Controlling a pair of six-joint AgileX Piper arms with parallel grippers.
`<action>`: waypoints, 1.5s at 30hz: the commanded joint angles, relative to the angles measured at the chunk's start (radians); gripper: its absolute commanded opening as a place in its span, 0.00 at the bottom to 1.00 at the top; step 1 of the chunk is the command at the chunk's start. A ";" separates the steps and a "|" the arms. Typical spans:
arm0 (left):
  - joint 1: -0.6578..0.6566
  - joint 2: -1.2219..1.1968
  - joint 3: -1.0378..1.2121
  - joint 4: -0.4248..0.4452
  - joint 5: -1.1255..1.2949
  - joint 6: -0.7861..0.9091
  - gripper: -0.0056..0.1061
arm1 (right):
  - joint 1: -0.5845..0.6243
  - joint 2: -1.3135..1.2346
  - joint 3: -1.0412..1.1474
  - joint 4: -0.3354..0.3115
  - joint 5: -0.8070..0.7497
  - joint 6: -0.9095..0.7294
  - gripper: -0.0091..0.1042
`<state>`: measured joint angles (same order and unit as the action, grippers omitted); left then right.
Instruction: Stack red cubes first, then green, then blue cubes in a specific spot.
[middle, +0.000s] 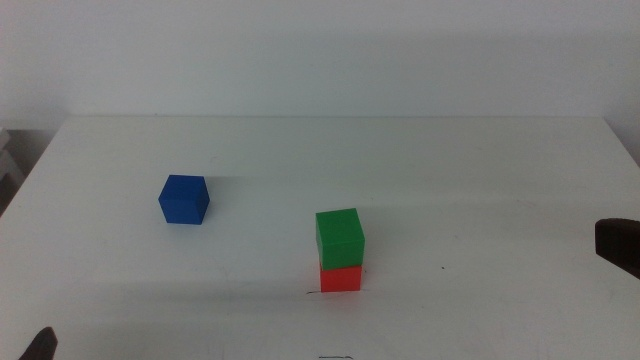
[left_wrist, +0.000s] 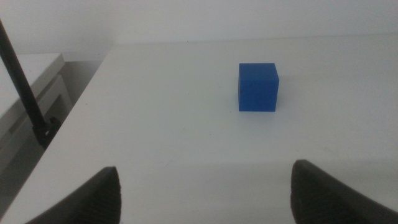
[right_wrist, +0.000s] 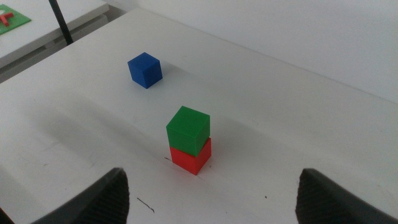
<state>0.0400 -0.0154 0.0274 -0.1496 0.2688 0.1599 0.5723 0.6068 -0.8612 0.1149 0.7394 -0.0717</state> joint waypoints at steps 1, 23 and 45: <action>0.002 0.010 -0.024 -0.032 -0.084 -0.029 0.89 | -0.008 0.004 -0.030 -0.005 -0.075 -0.011 0.85; 0.000 1.216 -0.987 -0.166 0.606 -0.019 0.89 | -0.008 0.004 -0.030 -0.004 -0.075 -0.011 0.85; -0.150 1.929 -1.675 -0.028 0.718 0.002 0.89 | -0.008 0.004 -0.030 -0.005 -0.075 -0.011 0.85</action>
<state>-0.1044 1.9341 -1.5876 -0.1727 0.9953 0.1769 0.5723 0.6068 -0.8612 0.1149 0.7394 -0.0717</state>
